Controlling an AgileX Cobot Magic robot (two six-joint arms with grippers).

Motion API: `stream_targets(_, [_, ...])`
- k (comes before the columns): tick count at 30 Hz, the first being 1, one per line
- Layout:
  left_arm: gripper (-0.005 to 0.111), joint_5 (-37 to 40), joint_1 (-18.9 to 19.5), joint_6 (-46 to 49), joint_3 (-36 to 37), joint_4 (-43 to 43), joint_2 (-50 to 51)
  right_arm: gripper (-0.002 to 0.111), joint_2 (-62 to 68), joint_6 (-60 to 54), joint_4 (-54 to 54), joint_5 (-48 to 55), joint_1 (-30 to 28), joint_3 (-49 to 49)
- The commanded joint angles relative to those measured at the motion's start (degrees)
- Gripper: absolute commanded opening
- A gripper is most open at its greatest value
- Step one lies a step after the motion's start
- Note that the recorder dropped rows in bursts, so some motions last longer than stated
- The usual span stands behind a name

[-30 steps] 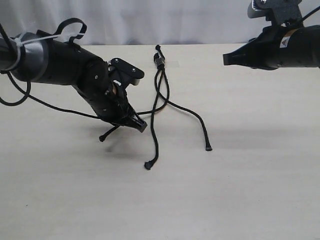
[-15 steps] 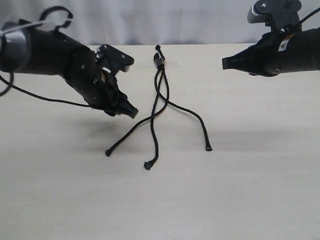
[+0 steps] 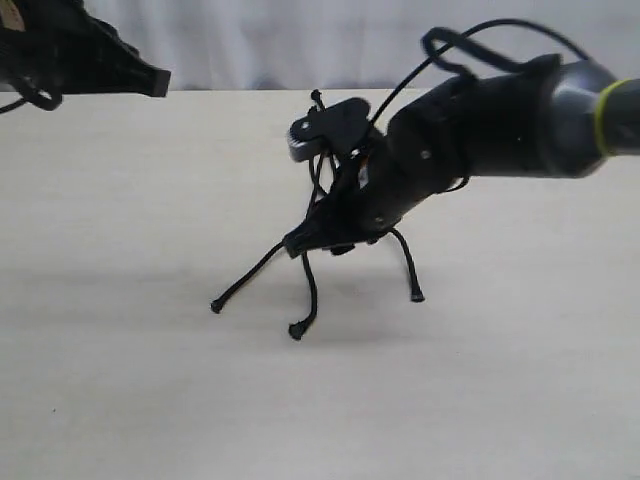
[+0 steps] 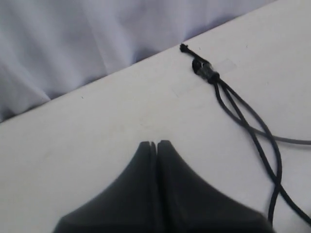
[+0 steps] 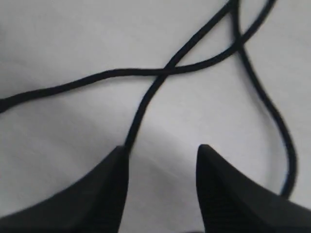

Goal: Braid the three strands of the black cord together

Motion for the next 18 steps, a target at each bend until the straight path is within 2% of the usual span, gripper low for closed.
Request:
stream_targets(1, [0.000, -1.3, 0.1, -0.4, 1.1, -0.3, -4.0, 0.043, 7.8, 0.0, 0.5, 3.4, 2.8, -4.4])
stream_targets(12, [0.000, -1.3, 0.1, -0.4, 1.1, -0.3, -3.9, 0.041, 12.9, -0.7, 2.3, 4.2, 3.2, -5.7])
stream_targets(15, [0.000, -1.3, 0.1, -0.4, 1.1, -0.3, -3.9, 0.023, 12.9, -2.7, 2.3, 4.6, 3.4, -5.7])
stream_targets(16, [0.000, -1.3, 0.1, -0.4, 1.1, -0.3, -3.9, 0.011, 12.5, -4.0, 1.9, 4.6, 3.4, -5.7])
stream_targets(17, [0.000, -1.3, 0.1, -0.4, 1.1, -0.3, -3.9, 0.004, 12.1, -4.8, 1.8, 4.6, 3.4, -5.7])
stream_targets(18, [0.000, -1.2, 0.1, -0.4, 1.1, -0.3, -3.9, 0.004, 10.7, -5.2, 0.8, 4.6, 3.4, -5.7])
